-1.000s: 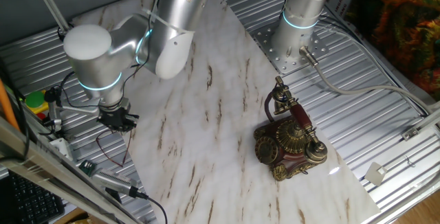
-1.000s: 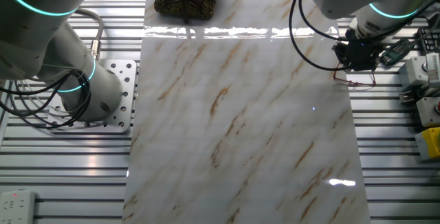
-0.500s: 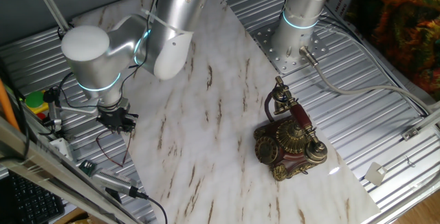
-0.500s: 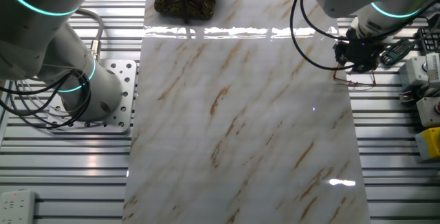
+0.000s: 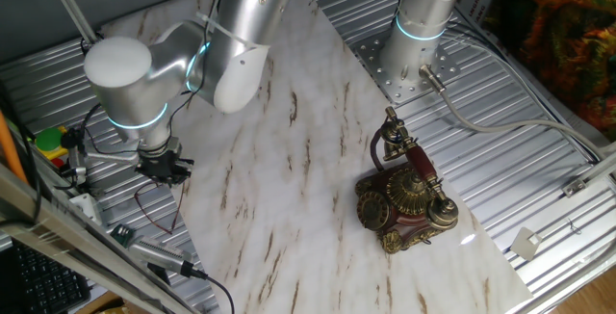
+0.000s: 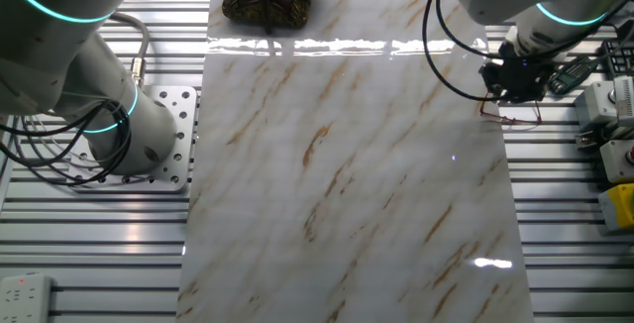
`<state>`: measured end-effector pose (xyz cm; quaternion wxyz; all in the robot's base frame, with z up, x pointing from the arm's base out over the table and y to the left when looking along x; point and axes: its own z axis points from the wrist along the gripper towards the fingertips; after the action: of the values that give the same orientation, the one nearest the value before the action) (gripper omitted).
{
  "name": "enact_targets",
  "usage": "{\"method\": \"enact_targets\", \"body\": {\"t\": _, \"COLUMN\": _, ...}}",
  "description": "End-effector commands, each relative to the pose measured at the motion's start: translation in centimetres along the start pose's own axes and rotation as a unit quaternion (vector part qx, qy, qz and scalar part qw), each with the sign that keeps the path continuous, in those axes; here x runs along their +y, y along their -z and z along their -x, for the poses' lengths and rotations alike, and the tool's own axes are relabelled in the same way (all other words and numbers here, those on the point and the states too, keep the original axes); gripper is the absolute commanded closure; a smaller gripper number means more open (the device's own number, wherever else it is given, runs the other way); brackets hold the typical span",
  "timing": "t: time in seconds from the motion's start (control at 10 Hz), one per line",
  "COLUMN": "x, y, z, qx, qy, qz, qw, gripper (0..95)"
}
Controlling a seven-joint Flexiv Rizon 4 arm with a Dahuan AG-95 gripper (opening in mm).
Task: Unfold the leg of the glasses (with one hand)
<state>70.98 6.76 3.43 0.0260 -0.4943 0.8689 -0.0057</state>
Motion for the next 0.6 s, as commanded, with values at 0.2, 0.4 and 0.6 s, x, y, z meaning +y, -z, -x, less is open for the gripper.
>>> {"method": "enact_targets", "body": {"t": 0.2, "x": -0.10, "y": -0.09, "z": 0.10, "qx": 0.035, "qy": -0.005, "qz": -0.001, "qw": 0.9994, "gripper": 76.0}}
{"method": "enact_targets", "body": {"t": 0.4, "x": -0.10, "y": -0.09, "z": 0.10, "qx": 0.031, "qy": -0.018, "qz": 0.001, "qw": 0.9994, "gripper": 76.0}}
{"method": "enact_targets", "body": {"t": 0.6, "x": -0.10, "y": -0.09, "z": 0.10, "qx": 0.027, "qy": -0.025, "qz": -0.001, "qw": 0.9993, "gripper": 76.0}}
